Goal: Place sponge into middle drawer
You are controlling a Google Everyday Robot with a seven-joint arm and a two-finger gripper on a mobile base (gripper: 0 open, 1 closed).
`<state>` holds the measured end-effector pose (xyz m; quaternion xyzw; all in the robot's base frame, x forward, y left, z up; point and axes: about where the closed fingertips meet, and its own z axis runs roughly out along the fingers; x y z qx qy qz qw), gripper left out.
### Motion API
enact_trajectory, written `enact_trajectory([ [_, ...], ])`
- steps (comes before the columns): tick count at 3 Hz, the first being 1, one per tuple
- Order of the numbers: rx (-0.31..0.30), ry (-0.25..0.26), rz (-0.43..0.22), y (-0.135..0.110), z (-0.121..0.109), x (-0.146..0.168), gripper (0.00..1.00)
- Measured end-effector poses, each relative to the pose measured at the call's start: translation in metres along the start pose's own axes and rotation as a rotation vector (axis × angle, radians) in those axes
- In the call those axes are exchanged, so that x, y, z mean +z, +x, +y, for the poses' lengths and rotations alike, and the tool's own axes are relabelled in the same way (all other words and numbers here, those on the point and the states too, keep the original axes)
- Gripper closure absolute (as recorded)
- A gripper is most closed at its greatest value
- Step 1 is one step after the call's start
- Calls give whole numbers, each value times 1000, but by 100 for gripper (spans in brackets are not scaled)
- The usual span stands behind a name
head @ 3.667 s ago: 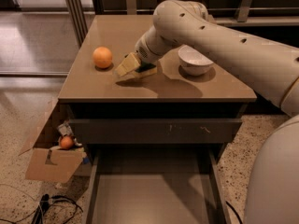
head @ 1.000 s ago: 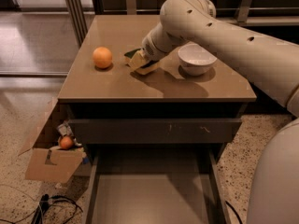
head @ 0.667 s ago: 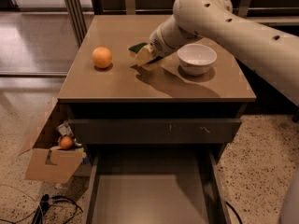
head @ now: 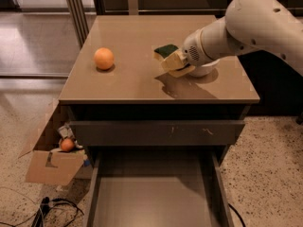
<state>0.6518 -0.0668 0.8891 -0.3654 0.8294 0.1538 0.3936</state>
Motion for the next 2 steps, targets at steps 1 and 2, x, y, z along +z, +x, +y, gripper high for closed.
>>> enact_trajectory([
  [1, 28, 9, 5, 38, 9, -40, 100],
  [2, 27, 9, 5, 38, 9, -40, 100],
])
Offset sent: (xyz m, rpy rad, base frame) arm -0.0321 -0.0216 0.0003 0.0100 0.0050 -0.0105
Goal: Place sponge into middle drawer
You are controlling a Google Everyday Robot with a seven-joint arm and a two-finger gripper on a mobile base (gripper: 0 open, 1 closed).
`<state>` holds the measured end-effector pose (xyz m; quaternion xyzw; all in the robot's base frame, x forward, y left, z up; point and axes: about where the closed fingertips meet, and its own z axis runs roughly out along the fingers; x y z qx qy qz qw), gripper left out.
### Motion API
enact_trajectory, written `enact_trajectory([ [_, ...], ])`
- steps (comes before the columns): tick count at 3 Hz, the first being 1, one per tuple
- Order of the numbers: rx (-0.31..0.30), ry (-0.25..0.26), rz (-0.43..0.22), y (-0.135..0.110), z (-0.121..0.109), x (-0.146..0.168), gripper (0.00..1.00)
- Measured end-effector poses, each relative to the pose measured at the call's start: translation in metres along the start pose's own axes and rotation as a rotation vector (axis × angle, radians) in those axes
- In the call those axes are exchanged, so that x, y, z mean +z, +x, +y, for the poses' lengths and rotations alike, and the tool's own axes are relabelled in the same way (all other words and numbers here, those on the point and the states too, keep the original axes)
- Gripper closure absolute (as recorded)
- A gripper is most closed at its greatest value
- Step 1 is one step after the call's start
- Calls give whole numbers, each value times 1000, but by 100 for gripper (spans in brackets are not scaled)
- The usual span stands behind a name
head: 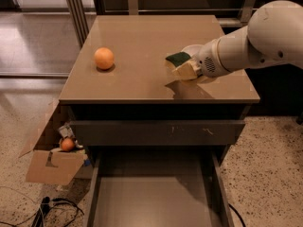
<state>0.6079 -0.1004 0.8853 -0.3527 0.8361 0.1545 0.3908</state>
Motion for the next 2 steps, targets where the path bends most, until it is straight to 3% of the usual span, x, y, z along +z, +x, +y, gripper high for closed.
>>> enact_trajectory([
  [1, -39, -51, -17, 6, 22, -7, 100],
  [2, -57, -193, -41, 42, 70, -19, 100],
])
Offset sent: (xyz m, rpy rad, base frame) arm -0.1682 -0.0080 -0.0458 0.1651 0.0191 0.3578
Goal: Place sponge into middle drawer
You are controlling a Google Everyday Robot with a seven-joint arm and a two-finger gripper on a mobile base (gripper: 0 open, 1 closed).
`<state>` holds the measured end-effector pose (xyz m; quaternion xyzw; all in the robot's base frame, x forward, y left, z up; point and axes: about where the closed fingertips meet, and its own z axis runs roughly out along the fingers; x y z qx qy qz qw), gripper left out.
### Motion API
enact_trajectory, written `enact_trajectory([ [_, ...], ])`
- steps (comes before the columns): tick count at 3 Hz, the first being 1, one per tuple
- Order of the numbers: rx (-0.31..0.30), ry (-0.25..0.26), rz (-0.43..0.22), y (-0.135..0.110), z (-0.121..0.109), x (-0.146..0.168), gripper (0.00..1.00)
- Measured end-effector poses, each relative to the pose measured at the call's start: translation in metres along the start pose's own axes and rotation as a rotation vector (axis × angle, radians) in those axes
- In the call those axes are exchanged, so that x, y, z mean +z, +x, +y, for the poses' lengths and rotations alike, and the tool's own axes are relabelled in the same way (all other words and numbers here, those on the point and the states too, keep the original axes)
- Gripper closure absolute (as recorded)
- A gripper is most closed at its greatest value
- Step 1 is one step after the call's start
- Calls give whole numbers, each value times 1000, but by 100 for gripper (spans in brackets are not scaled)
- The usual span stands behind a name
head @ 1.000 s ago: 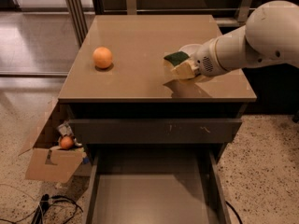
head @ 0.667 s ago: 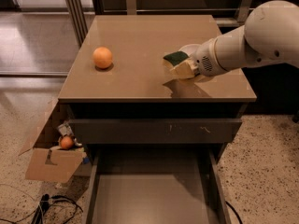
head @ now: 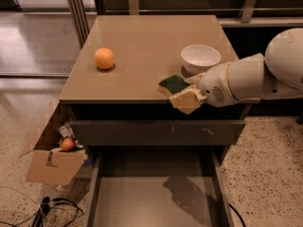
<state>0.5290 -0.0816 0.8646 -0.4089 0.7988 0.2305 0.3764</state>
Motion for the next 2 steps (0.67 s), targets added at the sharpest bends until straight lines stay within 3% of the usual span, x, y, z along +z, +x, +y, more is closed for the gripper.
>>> enact_trajectory([
  [1, 7, -96, -42, 49, 35, -19, 100],
  [2, -24, -54, -52, 62, 28, -39, 100],
])
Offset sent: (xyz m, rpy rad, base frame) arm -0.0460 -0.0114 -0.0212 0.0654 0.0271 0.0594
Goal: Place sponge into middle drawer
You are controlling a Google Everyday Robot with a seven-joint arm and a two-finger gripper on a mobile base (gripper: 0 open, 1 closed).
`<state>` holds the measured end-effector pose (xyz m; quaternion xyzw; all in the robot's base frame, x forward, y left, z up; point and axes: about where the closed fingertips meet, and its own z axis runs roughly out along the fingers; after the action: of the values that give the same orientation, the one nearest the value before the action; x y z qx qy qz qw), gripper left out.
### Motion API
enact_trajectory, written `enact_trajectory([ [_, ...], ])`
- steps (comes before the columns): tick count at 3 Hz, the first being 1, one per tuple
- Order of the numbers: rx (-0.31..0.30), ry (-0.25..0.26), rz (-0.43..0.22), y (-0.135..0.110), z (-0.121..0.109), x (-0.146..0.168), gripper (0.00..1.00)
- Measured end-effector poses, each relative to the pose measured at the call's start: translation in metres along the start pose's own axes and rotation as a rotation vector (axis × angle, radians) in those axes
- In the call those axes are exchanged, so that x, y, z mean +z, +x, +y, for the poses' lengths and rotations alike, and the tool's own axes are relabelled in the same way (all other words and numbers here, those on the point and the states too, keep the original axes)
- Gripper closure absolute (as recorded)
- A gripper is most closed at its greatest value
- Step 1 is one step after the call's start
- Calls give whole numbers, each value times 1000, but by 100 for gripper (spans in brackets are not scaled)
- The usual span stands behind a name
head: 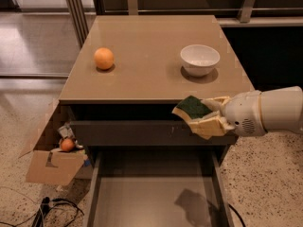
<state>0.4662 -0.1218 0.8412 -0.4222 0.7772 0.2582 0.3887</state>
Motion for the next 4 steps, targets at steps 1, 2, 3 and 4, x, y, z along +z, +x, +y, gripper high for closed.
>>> enact_trajectory([
  [1, 0, -5, 1, -2, 1, 3, 100],
  [2, -10, -20, 6, -5, 6, 13, 100],
  [3, 4, -85, 24, 11, 18, 54, 100],
  [4, 82, -133, 52, 72, 16, 114, 100],
])
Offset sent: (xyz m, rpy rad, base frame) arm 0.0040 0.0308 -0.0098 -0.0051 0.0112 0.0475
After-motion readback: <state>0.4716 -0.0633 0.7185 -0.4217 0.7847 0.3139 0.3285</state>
